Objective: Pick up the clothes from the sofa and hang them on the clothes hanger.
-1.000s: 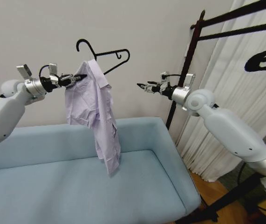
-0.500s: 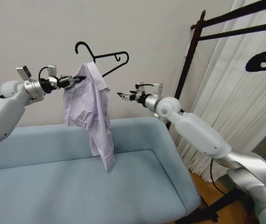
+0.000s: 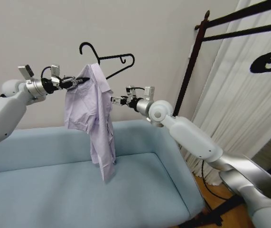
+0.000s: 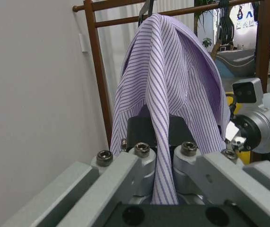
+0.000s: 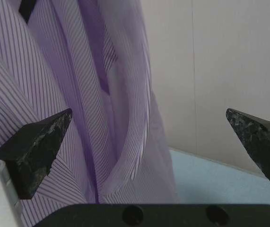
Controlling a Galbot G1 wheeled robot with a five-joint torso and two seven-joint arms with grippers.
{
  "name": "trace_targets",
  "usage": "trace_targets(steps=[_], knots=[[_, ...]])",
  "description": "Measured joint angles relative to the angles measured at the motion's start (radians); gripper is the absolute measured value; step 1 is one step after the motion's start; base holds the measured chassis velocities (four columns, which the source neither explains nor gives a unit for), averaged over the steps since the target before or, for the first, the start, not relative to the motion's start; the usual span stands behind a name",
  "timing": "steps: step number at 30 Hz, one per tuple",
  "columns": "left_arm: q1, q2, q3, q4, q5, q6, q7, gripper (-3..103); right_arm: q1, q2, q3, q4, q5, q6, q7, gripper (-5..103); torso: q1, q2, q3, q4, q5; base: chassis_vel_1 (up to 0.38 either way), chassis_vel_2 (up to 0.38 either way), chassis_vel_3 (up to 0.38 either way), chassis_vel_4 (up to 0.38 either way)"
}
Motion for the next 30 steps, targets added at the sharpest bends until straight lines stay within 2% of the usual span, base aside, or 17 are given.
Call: trace_targets(steps=[5,11,12,13,14,16,17,20,23,26,27,29,30], knots=[[-0.017,-0.001,0.007,-0.002,-0.01,0.003,-0.004,2,-0.008,0.006,-0.025,-0.004,-0.013,0.0,0.001,100,0.0,0.0,0.0,0.0006,0.0,0.0,0.0,0.0,0.0],[-0.025,0.003,0.012,-0.002,-0.015,0.005,-0.005,2,-0.011,-0.004,-0.027,-0.005,-0.015,0.005,-0.011,101,0.0,0.0,0.0,0.0003,0.0,0.0,0.0,0.0,0.0],[-0.026,0.004,0.012,-0.004,-0.017,0.006,-0.005,2,-0.011,-0.004,-0.027,-0.007,-0.015,0.011,-0.013,91,0.0,0.0,0.0,0.0002,0.0001,0.0,0.0,0.0,0.0],[-0.026,0.004,0.012,-0.004,-0.017,0.006,-0.006,2,-0.011,-0.004,-0.026,-0.009,-0.015,0.016,-0.014,86,0.0,0.0,0.0,0.0002,0.0001,0.0,0.0,0.0,0.0],[-0.026,0.004,0.012,-0.005,-0.018,0.006,-0.007,2,-0.011,-0.004,-0.025,-0.01,-0.015,0.018,-0.014,86,0.0,0.0,0.0,0.0003,0.0,0.0,0.0,0.0,0.0],[-0.025,0.003,0.011,-0.007,-0.02,0.006,-0.01,2,-0.012,-0.004,-0.024,-0.01,-0.015,0.022,-0.017,75,0.0,0.0,0.0,0.0003,0.0,0.0,0.0,0.0,0.0],[-0.025,0.003,0.011,-0.007,-0.02,0.006,-0.01,2,-0.012,-0.004,-0.024,-0.01,-0.015,0.022,-0.017,75,0.0,0.0,0.0,0.0003,0.0,0.0,0.0,0.0,0.0],[-0.025,0.002,0.01,-0.009,-0.021,0.007,-0.014,2,-0.012,-0.001,-0.023,-0.011,-0.016,0.025,-0.019,58,0.0,0.0,0.0,0.0003,0.0,0.0,0.0,0.0,0.0],[-0.025,0.002,0.009,-0.01,-0.023,0.007,-0.015,2,-0.012,0.001,-0.02,-0.011,-0.016,0.026,-0.018,53,0.0,0.0,0.0,0.0003,0.0,0.0,0.0,0.0,0.0],[-0.023,0.007,0.003,-0.019,-0.028,0.008,-0.02,2,-0.015,0.0,-0.018,-0.01,-0.019,0.033,-0.011,37,0.0,0.0,0.0,0.0003,0.0,0.0,0.0,0.0,0.0],[-0.023,0.007,0.003,-0.019,-0.028,0.008,-0.02,2,-0.015,0.0,-0.018,-0.01,-0.019,0.033,-0.011,37,0.0,0.0,0.0,0.0003,0.0,0.0,0.0,0.0,0.0],[-0.017,0.01,-0.003,-0.025,-0.03,0.009,-0.023,2,-0.016,0.0,-0.016,-0.007,-0.018,0.037,0.007,27,0.0,0.0,0.0,0.0003,0.0,0.0,0.0,0.0,0.0],[-0.017,0.01,-0.003,-0.025,-0.03,0.009,-0.023,2,-0.016,0.0,-0.016,-0.007,-0.018,0.037,0.007,27,0.0,0.0,0.0,0.0003,0.0,0.0,0.0,0.0,0.0]])
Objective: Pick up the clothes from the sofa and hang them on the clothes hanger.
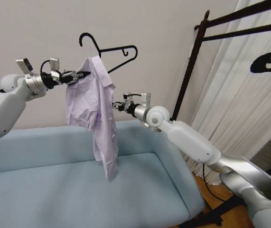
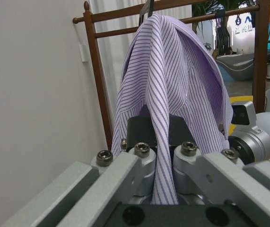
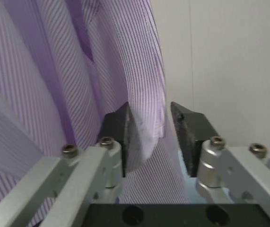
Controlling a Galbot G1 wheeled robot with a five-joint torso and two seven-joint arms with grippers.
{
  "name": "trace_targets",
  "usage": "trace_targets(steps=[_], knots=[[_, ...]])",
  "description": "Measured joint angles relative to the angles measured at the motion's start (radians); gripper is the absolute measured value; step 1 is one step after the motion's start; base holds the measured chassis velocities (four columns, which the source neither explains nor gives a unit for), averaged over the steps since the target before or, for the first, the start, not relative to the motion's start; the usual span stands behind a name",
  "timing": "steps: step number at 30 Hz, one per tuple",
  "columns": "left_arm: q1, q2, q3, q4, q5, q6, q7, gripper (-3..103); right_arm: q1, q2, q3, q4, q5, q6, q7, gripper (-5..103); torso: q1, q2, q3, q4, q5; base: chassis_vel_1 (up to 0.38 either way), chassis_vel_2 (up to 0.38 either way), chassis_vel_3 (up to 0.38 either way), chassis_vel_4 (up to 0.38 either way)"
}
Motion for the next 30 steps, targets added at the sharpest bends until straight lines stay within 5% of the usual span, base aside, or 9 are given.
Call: trace_targets(steps=[8,30], knots=[[0.035,0.013,-0.039,-0.024,-0.002,0.001,-0.007,2,0.005,-0.003,0.021,-0.005,0.0,0.013,0.024,1,0.0,0.0,0.0,0.0,0.0001,0.0,0.0,0.0,0.0],[0.194,0.051,-0.155,-0.114,0.058,0.001,-0.033,2,0.115,-0.064,0.089,-0.068,-0.048,0.026,-0.008,1,0.0,0.0,0.0,-0.0001,0.0001,0.0,0.0,0.0,0.0]])
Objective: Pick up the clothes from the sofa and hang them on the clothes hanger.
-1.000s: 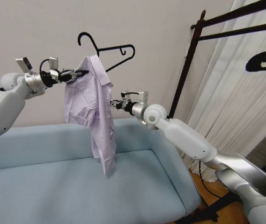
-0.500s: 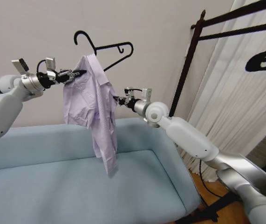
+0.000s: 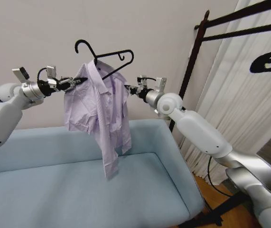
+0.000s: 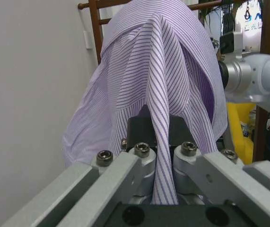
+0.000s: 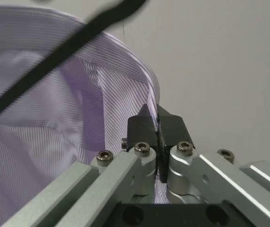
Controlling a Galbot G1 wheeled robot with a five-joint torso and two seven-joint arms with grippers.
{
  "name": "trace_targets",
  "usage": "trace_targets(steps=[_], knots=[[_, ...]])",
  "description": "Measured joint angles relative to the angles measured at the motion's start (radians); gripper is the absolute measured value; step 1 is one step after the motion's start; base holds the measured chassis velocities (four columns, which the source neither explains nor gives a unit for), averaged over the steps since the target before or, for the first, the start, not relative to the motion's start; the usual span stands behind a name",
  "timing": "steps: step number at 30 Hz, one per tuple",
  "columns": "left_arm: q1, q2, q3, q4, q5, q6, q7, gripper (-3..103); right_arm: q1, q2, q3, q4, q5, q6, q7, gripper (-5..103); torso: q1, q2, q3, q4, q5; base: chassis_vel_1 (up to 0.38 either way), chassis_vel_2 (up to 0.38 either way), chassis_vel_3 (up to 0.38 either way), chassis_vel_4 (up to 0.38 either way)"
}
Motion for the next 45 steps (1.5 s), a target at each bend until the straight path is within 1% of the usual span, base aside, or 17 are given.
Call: trace_targets(steps=[9,19,28,31,36,39,40,45], knots=[[0.069,0.022,-0.042,-0.034,0.047,-0.002,-0.012,2,0.077,-0.016,-0.053,-0.04,-0.021,-0.005,-0.027,1,0.0,0.0,0.0,0.0002,-0.0001,0.0,0.0,0.0,0.0],[0.117,0.071,-0.076,-0.059,0.036,-0.005,-0.014,2,0.166,-0.032,-0.14,-0.07,-0.061,-0.006,-0.065,1,0.0,0.0,0.0,0.0001,-0.0001,0.0,0.0,0.0,0.0],[0.19,0.096,-0.128,-0.097,0.031,-0.007,-0.012,2,0.253,-0.017,-0.204,-0.102,-0.075,-0.003,-0.07,1,0.0,0.0,0.0,0.0002,0.0,0.0,0.0,0.0,0.0],[0.217,0.101,-0.142,-0.112,0.042,-0.008,-0.014,2,0.289,-0.014,-0.228,-0.112,-0.075,-0.003,-0.073,1,0.0,0.0,0.0,0.0003,-0.0003,0.0,0.0,0.0,0.0],[0.23,0.102,-0.149,-0.127,0.047,0.0,-0.036,2,0.329,-0.022,-0.266,-0.114,-0.068,-0.003,-0.075,1,0.0,0.0,0.0,0.0001,-0.0002,0.0,0.0,0.0,0.0],[0.233,0.105,-0.149,-0.141,0.048,0.003,-0.073,2,0.355,-0.036,-0.3,-0.104,-0.067,-0.003,-0.082,1,0.0,0.0,0.0,-0.0001,0.0,0.0,0.0,0.0,0.0],[0.233,0.105,-0.149,-0.141,0.048,0.003,-0.073,2,0.355,-0.036,-0.3,-0.104,-0.067,-0.003,-0.082,1,0.0,0.0,0.0,-0.0001,0.0,0.0,0.0,0.0,0.0],[0.234,0.106,-0.145,-0.152,0.079,0.008,-0.114,2,0.394,-0.034,-0.328,-0.109,-0.071,-0.001,-0.092,1,0.0,0.0,0.0,0.0,-0.0001,0.0,0.0,0.0,0.0]])
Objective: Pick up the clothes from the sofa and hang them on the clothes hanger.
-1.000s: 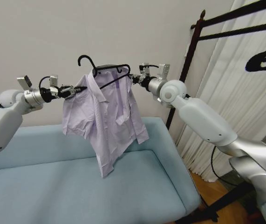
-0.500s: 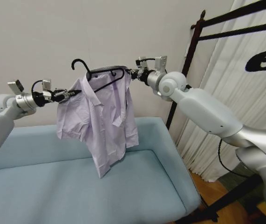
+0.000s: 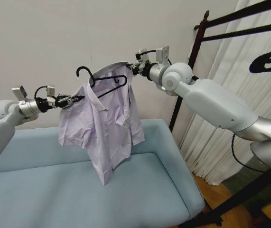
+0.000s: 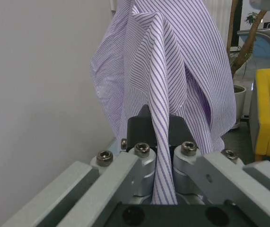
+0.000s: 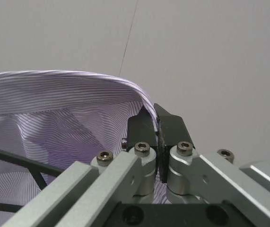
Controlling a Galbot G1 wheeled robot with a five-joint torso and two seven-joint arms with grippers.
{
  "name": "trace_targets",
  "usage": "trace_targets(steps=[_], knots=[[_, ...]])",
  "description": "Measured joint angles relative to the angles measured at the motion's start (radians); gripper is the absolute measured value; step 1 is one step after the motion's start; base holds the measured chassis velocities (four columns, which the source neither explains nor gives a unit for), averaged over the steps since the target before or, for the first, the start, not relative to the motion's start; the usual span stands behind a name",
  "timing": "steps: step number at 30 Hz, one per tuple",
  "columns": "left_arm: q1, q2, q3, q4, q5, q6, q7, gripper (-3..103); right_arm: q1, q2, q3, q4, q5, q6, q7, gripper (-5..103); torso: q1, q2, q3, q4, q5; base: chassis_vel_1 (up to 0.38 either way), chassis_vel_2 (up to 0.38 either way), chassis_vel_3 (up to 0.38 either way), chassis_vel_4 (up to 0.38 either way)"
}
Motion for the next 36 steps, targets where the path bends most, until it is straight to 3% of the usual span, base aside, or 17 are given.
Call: trace_targets(steps=[19,30,36], knots=[[0.025,0.027,-0.016,-0.037,-0.038,-0.001,-0.053,2,0.035,0.021,-0.039,-0.047,-0.146,0.007,-0.046,1,0.0,0.0,0.0,0.0001,0.0,0.0,0.0,0.0,0.0],[0.017,0.014,-0.009,-0.012,0.005,0.0,-0.052,2,0.079,0.019,-0.082,-0.074,-0.237,0.036,-0.121,1,0.0,0.0,0.0,0.0,-0.0001,0.0,0.0,0.0,0.0],[0.016,-0.005,-0.013,-0.02,-0.002,0.001,-0.105,2,0.077,0.019,-0.083,-0.066,-0.246,0.037,-0.12,1,0.0,0.0,0.0,0.0,-0.0001,0.0,0.0,0.0,0.0]])
